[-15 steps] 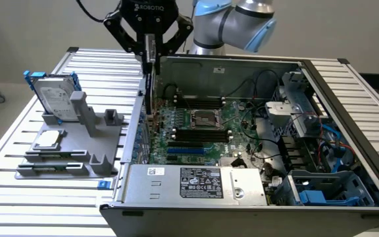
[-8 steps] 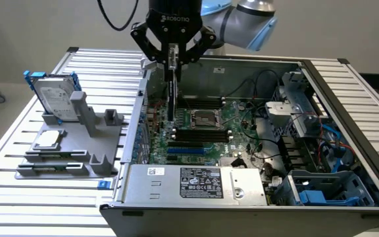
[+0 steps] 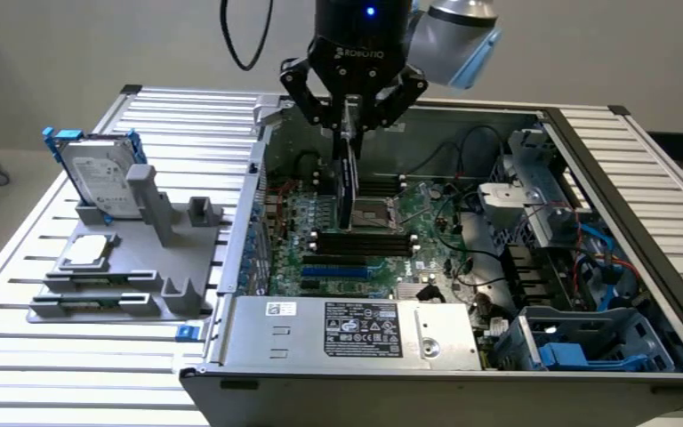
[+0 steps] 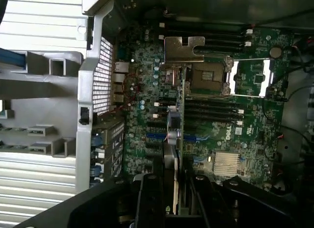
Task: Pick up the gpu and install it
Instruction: 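Pick up the gpu and move the gpu toward the slot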
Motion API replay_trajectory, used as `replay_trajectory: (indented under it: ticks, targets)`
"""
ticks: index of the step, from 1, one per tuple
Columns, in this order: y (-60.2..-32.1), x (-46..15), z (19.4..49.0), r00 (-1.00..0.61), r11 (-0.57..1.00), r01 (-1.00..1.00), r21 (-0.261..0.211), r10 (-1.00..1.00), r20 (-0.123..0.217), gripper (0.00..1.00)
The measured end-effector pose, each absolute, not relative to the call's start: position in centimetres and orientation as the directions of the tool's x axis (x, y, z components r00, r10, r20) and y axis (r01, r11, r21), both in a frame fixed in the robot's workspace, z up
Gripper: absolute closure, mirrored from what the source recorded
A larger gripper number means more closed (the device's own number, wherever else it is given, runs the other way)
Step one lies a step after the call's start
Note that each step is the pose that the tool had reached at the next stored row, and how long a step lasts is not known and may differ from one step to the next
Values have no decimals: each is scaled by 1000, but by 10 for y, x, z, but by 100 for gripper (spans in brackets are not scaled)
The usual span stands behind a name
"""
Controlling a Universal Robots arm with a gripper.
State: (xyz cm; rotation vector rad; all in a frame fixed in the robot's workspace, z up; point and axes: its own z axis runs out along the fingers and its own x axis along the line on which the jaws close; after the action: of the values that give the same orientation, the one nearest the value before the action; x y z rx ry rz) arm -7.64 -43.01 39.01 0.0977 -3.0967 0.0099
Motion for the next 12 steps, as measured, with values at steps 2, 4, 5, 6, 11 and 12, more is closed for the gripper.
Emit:
replay_trajectory:
  ticks: [2, 4, 5, 6, 11, 12]
  targets:
    - [-430, -67, 386, -997, 998, -63, -5, -63, 44, 74]
    - [-430, -58, 383, -997, 998, -63, -5, -63, 43, 74]
    - [-430, -54, 381, -997, 998, -62, -5, -62, 43, 74]
    - [-430, -50, 379, -997, 998, -62, -5, -61, 43, 74]
    - [-430, -43, 371, -999, 1000, -29, -4, -29, 43, 74]
    - [-430, -43, 370, -999, 1000, -21, -4, -21, 43, 74]
